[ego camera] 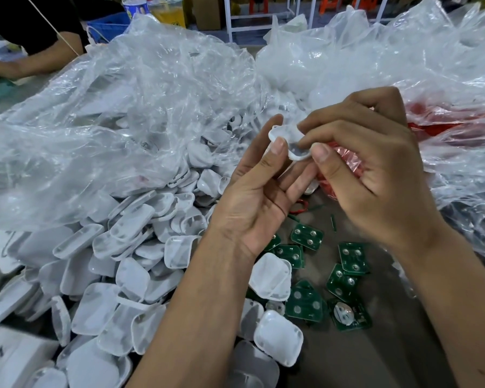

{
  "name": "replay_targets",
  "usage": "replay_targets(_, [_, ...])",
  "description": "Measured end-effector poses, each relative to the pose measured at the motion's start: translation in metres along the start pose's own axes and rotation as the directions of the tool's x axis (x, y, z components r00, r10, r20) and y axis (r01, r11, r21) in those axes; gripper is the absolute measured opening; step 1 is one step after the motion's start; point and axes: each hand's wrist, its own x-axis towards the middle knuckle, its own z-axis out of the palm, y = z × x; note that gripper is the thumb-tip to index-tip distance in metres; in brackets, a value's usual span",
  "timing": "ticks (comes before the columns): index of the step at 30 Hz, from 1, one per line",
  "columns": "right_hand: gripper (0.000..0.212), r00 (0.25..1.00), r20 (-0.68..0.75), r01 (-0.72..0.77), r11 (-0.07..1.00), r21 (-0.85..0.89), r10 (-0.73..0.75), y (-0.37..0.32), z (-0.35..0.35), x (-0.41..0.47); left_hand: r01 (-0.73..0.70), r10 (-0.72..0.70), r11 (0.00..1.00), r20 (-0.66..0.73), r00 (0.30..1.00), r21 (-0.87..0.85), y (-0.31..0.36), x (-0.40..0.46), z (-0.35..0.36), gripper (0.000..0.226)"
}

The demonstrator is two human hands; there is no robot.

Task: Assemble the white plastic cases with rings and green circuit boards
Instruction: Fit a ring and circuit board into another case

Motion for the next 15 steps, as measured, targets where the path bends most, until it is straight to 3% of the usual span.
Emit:
replay_targets(4, [0.020, 1.000, 0.008, -0.013, 1.000, 0.024, 0.013, -0.002, -0.001, 0.000, -0.017, 0.016, 1.000, -0.003, 1.000, -0.011, 0.002, -0.001, 0.002, 0.032])
replay_targets(8, [0.023, 0.989, -0.025, -0.139, 0.977, 0.163, 0.145, -0.002, -0.005, -0.002, -0.055, 0.057, 0.993, 0.022, 0.998, -0.100, 0.009, -0.002, 0.006, 0.032])
replay_targets(9, [0.017, 0.987, 0.035, -0.159, 0.967, 0.197, 0.155, -0.001, -0.006, -0.002, -0.068, 0.072, 0.988, 0.022, 0.997, -0.136, 0.012, -0.002, 0.006, 0.033])
replay_targets(11, [0.006, 0.936, 0.316, -0.235, 0.944, 0.233, 0.155, -0.002, -0.005, -0.005, -0.102, 0.106, 0.978, 0.009, 0.994, -0.183, 0.018, -0.002, 0.006, 0.035])
replay_targets(13, [0.008, 0.780, 0.613, -0.288, 0.942, 0.172, 0.126, -0.008, 0.005, -0.008, -0.134, 0.137, 0.969, 0.002, 0.991, -0.209, 0.021, -0.003, 0.006, 0.035])
replay_targets(15, [0.020, 0.686, 0.725, -0.205, 0.973, 0.110, 0.062, -0.012, 0.017, -0.013, -0.146, 0.151, 0.963, 0.003, 0.989, -0.225, 0.022, -0.004, 0.006, 0.035])
